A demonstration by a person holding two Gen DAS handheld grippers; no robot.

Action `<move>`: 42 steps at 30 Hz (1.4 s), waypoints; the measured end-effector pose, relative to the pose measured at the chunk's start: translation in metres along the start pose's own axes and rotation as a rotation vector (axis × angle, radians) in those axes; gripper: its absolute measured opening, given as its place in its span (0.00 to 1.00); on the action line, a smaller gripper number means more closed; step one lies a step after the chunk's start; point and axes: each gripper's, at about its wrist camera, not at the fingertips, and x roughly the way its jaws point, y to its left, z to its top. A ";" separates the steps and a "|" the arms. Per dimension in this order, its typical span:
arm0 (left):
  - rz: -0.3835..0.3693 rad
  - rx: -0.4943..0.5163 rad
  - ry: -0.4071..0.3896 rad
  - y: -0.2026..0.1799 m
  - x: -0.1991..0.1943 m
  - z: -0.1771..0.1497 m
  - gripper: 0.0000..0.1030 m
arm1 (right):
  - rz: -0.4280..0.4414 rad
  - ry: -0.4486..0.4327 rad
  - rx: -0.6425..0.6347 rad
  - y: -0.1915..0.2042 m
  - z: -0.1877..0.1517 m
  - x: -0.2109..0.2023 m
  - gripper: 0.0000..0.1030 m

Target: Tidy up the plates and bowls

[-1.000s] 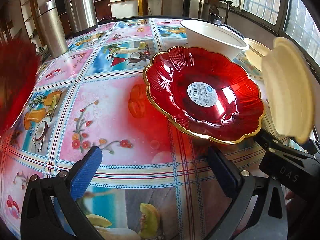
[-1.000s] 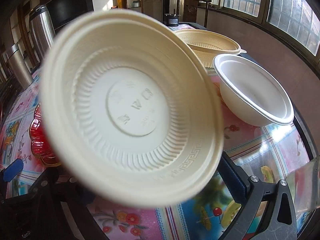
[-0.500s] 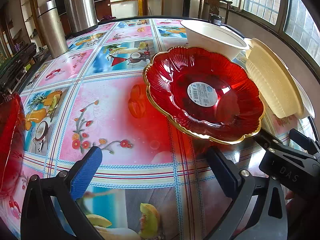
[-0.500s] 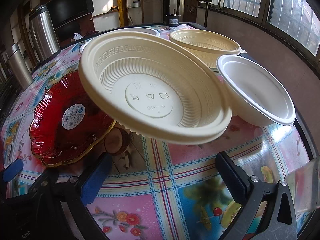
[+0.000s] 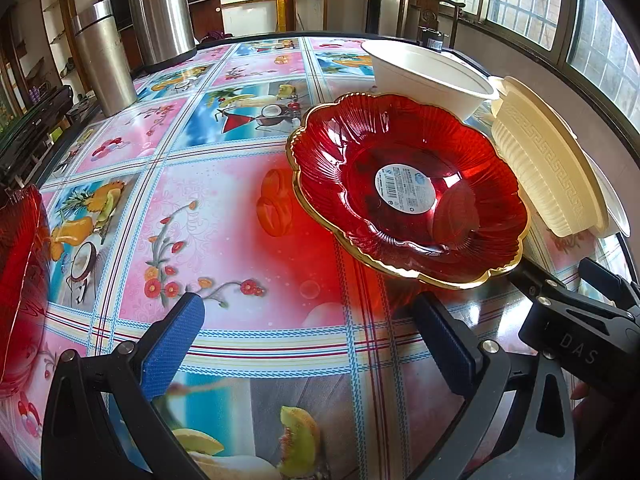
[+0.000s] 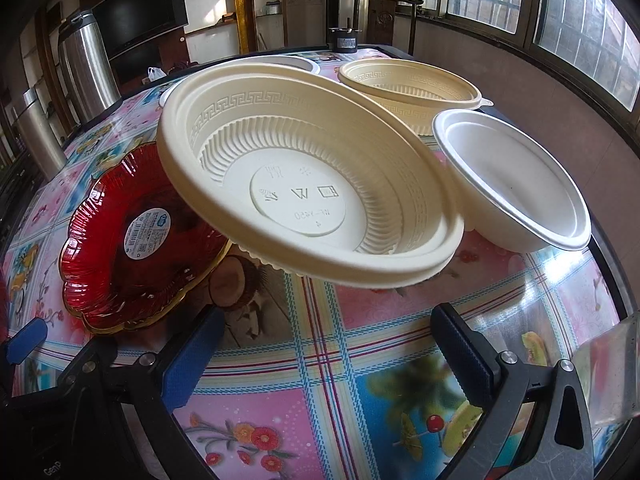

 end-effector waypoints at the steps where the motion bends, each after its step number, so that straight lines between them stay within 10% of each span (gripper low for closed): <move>1: 0.000 0.000 0.000 0.000 0.000 0.000 1.00 | 0.000 0.000 0.000 0.000 0.000 0.000 1.00; 42: 0.003 -0.006 0.000 0.003 0.000 0.000 1.00 | 0.011 0.000 -0.007 -0.003 0.001 -0.001 1.00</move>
